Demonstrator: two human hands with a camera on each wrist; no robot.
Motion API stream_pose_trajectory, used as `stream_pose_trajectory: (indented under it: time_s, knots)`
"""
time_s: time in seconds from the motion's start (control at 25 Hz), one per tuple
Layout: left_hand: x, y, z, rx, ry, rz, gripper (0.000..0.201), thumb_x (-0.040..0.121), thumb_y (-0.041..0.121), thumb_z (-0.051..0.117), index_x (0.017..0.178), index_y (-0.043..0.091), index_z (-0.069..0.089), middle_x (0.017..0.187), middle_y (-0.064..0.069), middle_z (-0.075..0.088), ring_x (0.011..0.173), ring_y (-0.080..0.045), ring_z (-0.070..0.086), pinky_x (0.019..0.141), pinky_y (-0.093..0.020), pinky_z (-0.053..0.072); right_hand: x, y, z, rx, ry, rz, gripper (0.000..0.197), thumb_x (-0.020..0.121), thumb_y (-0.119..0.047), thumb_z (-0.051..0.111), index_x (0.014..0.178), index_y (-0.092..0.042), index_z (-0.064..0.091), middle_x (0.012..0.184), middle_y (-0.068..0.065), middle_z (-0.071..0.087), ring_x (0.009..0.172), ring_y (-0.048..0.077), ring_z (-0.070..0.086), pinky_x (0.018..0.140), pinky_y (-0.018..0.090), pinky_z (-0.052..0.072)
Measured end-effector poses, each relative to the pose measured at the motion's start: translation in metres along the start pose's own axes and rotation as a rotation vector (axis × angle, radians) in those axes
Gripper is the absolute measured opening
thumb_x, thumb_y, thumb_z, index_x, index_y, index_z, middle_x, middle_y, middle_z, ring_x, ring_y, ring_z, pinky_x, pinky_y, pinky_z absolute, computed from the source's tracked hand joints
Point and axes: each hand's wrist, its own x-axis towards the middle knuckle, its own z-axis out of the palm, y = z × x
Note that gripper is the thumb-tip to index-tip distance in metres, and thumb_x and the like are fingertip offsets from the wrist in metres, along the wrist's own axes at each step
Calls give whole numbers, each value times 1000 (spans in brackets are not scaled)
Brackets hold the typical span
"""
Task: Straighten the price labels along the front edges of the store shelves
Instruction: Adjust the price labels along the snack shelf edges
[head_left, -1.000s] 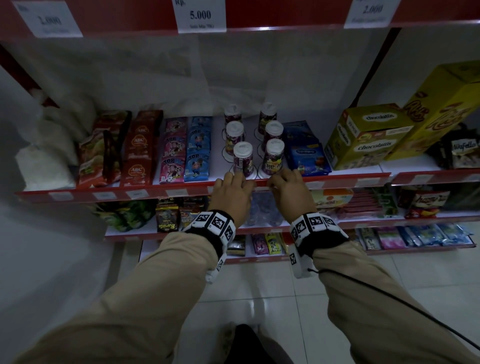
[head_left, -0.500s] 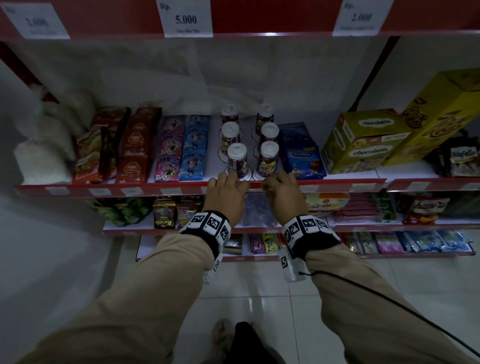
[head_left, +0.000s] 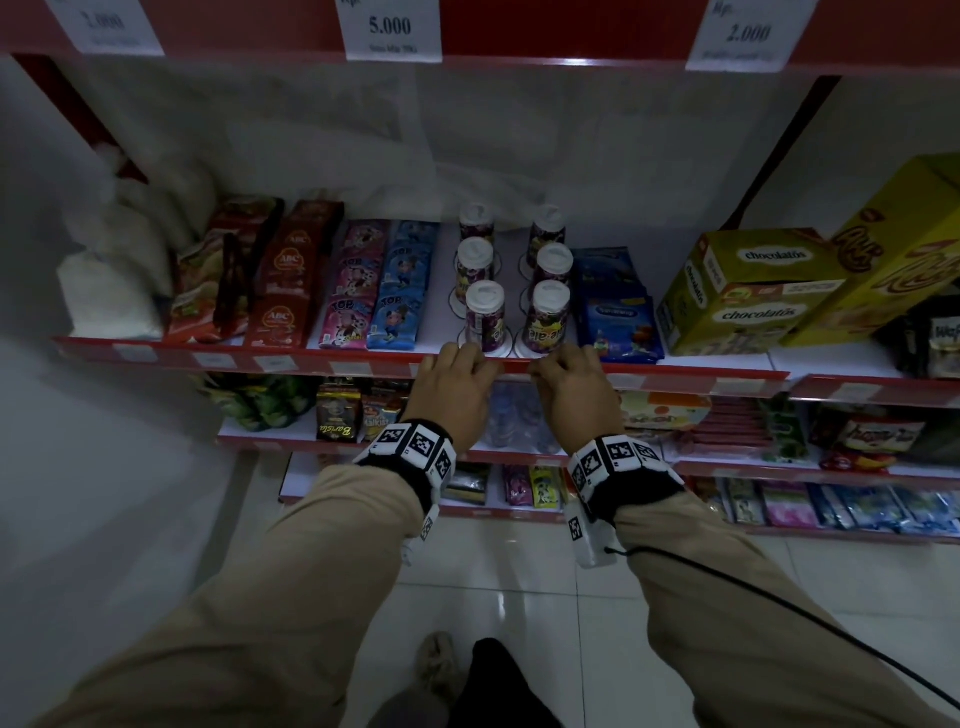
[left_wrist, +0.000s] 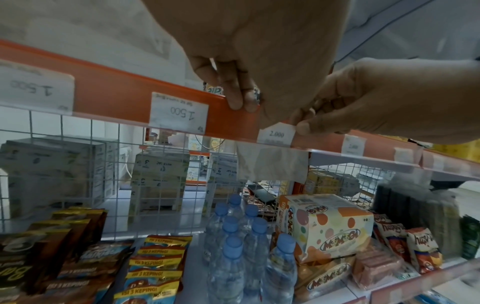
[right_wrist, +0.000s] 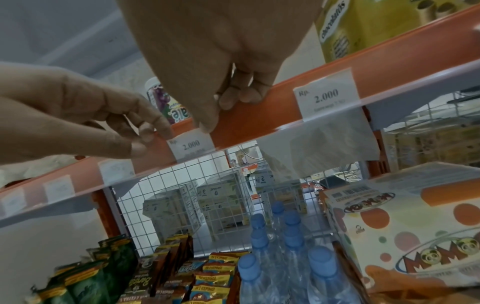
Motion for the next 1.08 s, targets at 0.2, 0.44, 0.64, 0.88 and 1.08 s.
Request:
stream_pose_trajectory:
  time_s: [0.2, 0.44, 0.64, 0.88, 1.08]
  knots:
    - [-4, -4, -3, -68, -44, -15, 42, 85, 16, 50, 127, 18, 50, 126, -6, 47, 113, -27, 41, 86, -36, 31, -3, -1, -5, 111, 67, -4, 20, 83, -3, 58, 101, -5, 68, 105, 17, 60, 98, 35, 49, 79, 40, 42]
    - [-16, -33, -17, 10, -81, 10, 49, 87, 20, 48, 135, 23, 42, 130, 0, 44, 119, -23, 39, 95, -36, 28, -2, -17, -3, 126, 143, 35, 19, 79, -3, 62, 94, -5, 71, 101, 17, 61, 96, 37, 48, 81, 35, 37]
    - [-28, -66, -21, 62, -96, 8, 49, 86, 17, 51, 134, 20, 41, 133, -2, 42, 123, -24, 38, 97, -36, 29, 3, -49, 5, 20, 109, 5, 19, 77, -9, 62, 95, -7, 67, 102, 17, 59, 99, 37, 49, 84, 38, 39]
    - [-41, -97, -17, 75, -57, -7, 45, 87, 22, 49, 132, 21, 42, 135, -3, 42, 122, -26, 38, 99, -39, 29, 11, -110, 29, -169, -31, -47, 34, 77, -16, 62, 109, -6, 55, 110, 17, 53, 101, 35, 46, 82, 42, 37]
    - [-41, -109, -12, -54, -58, 44, 45, 88, 17, 49, 132, 19, 43, 135, -3, 41, 122, -25, 35, 96, -38, 35, 6, -121, 43, -86, 130, -108, 29, 67, 2, 64, 96, 3, 62, 94, 21, 60, 85, 36, 54, 74, 41, 45]
